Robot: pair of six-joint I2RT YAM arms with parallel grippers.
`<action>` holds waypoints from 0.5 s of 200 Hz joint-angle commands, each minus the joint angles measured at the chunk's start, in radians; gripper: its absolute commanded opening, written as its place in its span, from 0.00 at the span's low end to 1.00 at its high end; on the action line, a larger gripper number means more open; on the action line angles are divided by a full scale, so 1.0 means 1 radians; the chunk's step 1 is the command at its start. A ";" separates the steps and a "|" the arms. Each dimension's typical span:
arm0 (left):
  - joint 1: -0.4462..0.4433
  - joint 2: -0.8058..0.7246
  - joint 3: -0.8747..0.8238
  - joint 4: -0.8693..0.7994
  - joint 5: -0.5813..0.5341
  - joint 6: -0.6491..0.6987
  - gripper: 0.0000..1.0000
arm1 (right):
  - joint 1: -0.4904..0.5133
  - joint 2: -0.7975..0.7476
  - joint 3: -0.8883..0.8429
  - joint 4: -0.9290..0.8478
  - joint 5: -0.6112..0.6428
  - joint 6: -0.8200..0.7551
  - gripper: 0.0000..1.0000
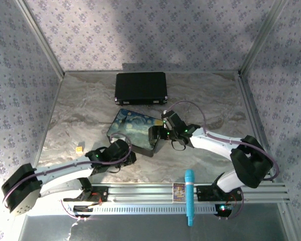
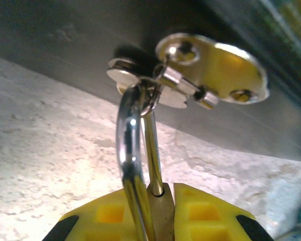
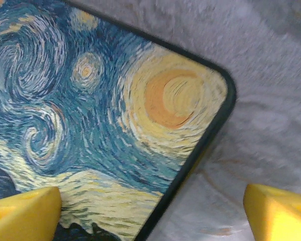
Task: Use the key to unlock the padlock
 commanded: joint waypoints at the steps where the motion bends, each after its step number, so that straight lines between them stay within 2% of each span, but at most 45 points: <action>1: 0.007 -0.041 -0.021 0.070 0.062 -0.068 0.00 | -0.019 -0.069 -0.017 -0.057 0.113 -0.173 0.99; 23: 0.007 -0.042 -0.053 0.133 0.052 -0.128 0.00 | 0.007 -0.163 -0.035 -0.070 0.165 -0.232 0.99; 42: 0.007 -0.047 -0.087 0.174 0.018 -0.181 0.00 | 0.072 -0.254 -0.086 -0.057 0.192 -0.276 0.99; 53: 0.007 -0.051 -0.108 0.210 0.009 -0.214 0.00 | 0.153 -0.307 -0.132 -0.020 0.213 -0.325 0.89; 73: 0.005 -0.053 -0.118 0.238 -0.001 -0.249 0.00 | 0.326 -0.364 -0.222 0.074 0.313 -0.365 0.78; 100: 0.006 -0.051 -0.096 0.225 -0.005 -0.258 0.00 | 0.483 -0.350 -0.270 0.153 0.339 -0.336 0.74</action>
